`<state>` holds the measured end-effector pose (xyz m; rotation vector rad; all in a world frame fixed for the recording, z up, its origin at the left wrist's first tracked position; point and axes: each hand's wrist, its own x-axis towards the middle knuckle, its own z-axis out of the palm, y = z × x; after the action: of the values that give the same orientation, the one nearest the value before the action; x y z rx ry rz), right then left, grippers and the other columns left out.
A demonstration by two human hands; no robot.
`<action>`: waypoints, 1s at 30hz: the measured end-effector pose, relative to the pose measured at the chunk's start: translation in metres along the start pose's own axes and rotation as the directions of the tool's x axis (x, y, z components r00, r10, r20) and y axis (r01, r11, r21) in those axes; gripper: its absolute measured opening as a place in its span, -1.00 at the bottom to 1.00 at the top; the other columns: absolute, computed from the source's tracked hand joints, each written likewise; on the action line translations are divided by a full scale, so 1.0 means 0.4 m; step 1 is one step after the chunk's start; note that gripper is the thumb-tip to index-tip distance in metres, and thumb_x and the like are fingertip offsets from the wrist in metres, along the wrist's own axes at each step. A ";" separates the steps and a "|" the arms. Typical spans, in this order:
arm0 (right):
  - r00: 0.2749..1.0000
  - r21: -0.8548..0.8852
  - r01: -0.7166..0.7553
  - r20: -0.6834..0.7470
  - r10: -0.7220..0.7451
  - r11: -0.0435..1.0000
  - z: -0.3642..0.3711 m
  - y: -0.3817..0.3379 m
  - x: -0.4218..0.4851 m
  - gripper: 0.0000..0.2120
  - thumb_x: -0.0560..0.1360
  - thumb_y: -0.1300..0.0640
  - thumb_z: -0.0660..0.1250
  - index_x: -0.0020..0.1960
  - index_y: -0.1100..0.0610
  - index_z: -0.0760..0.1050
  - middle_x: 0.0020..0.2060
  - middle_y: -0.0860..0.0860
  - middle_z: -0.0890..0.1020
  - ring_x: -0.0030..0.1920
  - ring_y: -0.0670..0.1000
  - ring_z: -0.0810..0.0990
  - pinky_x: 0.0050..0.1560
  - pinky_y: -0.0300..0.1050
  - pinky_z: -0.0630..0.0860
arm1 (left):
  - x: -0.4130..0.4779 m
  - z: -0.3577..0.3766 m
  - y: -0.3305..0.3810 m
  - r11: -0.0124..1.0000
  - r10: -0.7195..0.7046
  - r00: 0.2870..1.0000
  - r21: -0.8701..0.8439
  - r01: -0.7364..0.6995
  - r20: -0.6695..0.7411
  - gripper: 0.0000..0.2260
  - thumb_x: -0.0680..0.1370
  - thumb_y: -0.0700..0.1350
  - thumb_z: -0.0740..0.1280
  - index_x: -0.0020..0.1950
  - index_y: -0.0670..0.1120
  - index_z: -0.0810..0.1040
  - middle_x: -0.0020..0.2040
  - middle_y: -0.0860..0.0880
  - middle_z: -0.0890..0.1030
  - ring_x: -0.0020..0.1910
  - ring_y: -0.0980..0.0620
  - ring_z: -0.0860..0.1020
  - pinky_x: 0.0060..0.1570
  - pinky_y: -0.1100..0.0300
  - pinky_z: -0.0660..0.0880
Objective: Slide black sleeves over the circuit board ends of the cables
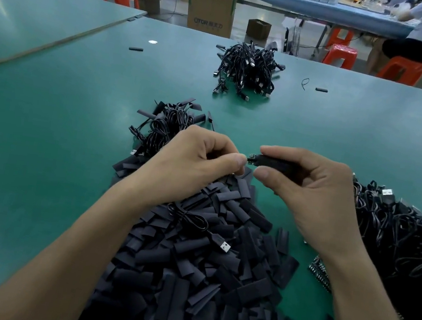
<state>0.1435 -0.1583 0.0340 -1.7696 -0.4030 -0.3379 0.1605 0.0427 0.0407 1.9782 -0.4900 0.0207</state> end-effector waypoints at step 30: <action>0.997 0.181 0.044 -0.070 -0.032 0.982 0.002 0.016 0.007 -0.90 0.40 0.16 0.48 -0.08 0.08 0.67 -0.32 -0.02 0.71 -0.34 -0.03 0.68 -0.28 -0.28 0.56 | -0.002 -0.011 0.001 0.999 0.035 0.999 -0.017 -0.035 -0.018 -0.77 0.61 0.01 0.37 -0.19 -0.03 0.69 -0.40 -0.22 0.52 -0.48 0.07 0.31 -0.44 0.21 0.23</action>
<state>0.1486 -0.1587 0.0296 -1.5692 -0.4077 -0.3742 0.1606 0.0467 0.0427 1.9512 -0.5120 0.0558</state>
